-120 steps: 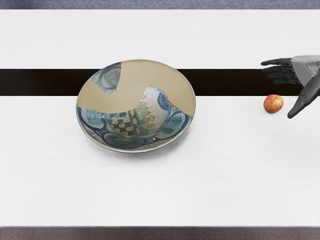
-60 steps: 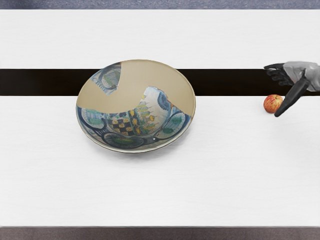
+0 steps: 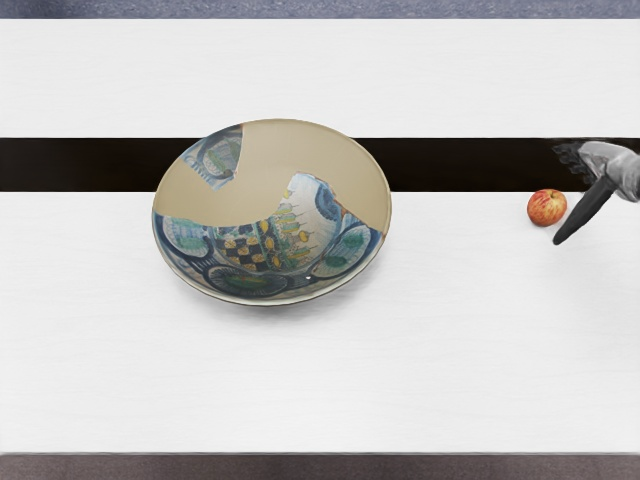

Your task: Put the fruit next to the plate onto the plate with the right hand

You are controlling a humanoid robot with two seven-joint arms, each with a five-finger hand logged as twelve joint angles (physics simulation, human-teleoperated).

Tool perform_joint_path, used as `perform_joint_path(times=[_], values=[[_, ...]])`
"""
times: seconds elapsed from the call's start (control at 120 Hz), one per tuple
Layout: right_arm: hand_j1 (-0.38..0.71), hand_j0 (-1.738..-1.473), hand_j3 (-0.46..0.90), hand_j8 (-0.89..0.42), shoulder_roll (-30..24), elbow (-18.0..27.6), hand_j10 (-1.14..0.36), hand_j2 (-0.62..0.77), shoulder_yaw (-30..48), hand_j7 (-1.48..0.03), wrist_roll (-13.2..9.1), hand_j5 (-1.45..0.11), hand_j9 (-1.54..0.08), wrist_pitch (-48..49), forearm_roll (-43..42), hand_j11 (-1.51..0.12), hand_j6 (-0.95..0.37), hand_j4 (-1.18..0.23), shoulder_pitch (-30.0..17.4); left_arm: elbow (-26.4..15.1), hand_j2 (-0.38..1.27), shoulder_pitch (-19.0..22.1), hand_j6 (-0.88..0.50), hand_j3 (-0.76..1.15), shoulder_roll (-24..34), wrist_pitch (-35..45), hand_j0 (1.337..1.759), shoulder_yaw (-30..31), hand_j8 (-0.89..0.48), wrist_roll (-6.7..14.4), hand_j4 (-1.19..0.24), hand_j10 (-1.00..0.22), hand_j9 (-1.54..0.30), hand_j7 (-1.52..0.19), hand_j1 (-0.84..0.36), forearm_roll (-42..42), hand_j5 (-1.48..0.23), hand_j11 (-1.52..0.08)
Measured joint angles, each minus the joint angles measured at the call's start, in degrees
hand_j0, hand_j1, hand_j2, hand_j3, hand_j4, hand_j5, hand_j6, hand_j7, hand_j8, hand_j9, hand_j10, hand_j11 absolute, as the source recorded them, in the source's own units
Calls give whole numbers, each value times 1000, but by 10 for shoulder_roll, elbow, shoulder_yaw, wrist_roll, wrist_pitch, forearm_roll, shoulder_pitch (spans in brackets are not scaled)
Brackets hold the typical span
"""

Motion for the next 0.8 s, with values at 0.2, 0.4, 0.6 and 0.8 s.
perform_joint_path(times=[0.2,0.4,0.6,0.8], values=[[-232,-1658,0,-104,13,0,-103,-18,-12,-129,-20,-129,-129,-35,-2,-129,-105,-104,2,0,48,0,-241,0,0,0,1658,0,-241,0,-241,-241,-313,-313,60,0,-313,-313],[-153,-1658,0,-170,37,0,-169,-31,-14,-215,-33,-216,-215,-88,-6,-215,-171,-170,0,0,48,0,-241,0,0,0,1658,0,-241,0,-241,-241,-313,-313,60,0,-313,-313],[-122,-1658,0,-195,52,-1,-194,-36,-21,-248,-34,-248,-248,-127,-9,-248,-196,-194,-5,0,48,0,-242,0,0,0,1658,0,-242,0,-242,-241,-313,-313,60,0,-313,-313],[-102,-1658,0,-212,63,-2,-211,-39,-45,-270,-35,-270,-270,-170,-10,-270,-213,-211,-4,0,48,0,-241,0,0,0,1658,0,-241,0,-241,-241,-313,-313,60,0,-313,-313]])
